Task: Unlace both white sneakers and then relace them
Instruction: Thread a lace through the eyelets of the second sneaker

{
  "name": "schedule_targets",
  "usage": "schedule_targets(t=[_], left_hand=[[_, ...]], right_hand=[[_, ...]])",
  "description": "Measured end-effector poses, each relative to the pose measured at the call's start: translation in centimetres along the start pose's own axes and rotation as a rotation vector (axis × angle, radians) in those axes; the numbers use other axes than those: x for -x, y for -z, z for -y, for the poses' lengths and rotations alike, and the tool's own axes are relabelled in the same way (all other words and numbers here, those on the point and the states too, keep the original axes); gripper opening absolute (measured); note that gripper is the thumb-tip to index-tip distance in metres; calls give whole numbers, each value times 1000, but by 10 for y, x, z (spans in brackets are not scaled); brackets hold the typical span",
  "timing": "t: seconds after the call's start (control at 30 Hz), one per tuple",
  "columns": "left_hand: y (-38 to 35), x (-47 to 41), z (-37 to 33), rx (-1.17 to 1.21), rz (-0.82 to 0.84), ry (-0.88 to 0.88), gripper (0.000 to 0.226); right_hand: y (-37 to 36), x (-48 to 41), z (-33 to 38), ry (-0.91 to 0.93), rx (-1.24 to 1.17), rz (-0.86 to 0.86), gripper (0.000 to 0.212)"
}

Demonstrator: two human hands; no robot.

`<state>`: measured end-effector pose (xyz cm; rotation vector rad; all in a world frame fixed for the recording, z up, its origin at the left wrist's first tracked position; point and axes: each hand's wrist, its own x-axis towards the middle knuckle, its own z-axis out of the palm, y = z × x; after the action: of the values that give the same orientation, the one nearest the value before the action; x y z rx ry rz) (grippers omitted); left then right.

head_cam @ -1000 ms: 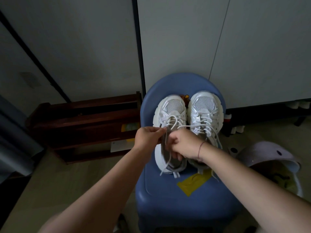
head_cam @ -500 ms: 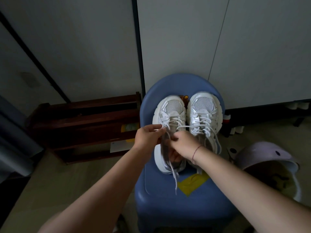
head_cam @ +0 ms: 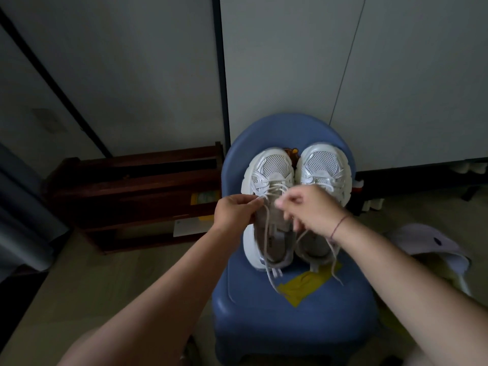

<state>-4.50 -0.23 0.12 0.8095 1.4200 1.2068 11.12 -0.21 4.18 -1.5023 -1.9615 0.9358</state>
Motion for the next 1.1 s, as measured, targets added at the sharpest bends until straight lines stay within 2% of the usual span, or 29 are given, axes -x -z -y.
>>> schedule_targets(t=[0.03,0.07,0.13,0.17,0.23,0.3,0.37,0.47,0.53,0.6,0.67,0.77,0.87,1.0,1.03,1.1], left_hand=[[0,1,-1,-8,2,5,5],[0,2,-1,-12,5,9,5],[0,4,-2,-11,9,11,6],[0,5,-2,-9,7,9,7],[-1,6,-2,-23,3,3,8],[0,5,-1,-58,-5,-11,11],[-1,5,-1,-145,-30,-62,14],[-6,12,-5,-408,-140,-280,11],[-13,21,-11,-411,-156,-398,14],[-22,32,-16,-221,-37,-355,20],[-32,46,-19,-25,208,-205,28],[-39,59,-18,54,495,-41,33],[-38,59,-18,28,502,-31,22],[-33,53,-17,-67,456,-60,28],[-32,53,-17,-80,449,-59,30],[-29,51,-16,-106,424,-57,30]], right_hand=[[8,-3,-2,42,109,-132,8],[14,-5,-4,51,225,-194,19],[17,-8,-11,3,316,-112,34],[15,-8,-13,-21,315,-55,30],[13,-6,-13,-31,334,-29,7],[19,-5,-12,-33,332,-36,18],[29,1,-10,-75,159,37,29],[45,14,-7,-210,-318,302,27],[52,17,-7,-250,-541,365,24],[53,15,-8,-245,-646,312,22],[46,11,-8,-219,-716,241,21],[36,8,-6,-194,-754,115,11],[37,6,-6,-206,-776,-16,14],[43,-4,-14,-332,-1042,-191,19],[42,-6,-16,-381,-1096,-195,21],[39,-5,-16,-433,-1064,-101,23]])
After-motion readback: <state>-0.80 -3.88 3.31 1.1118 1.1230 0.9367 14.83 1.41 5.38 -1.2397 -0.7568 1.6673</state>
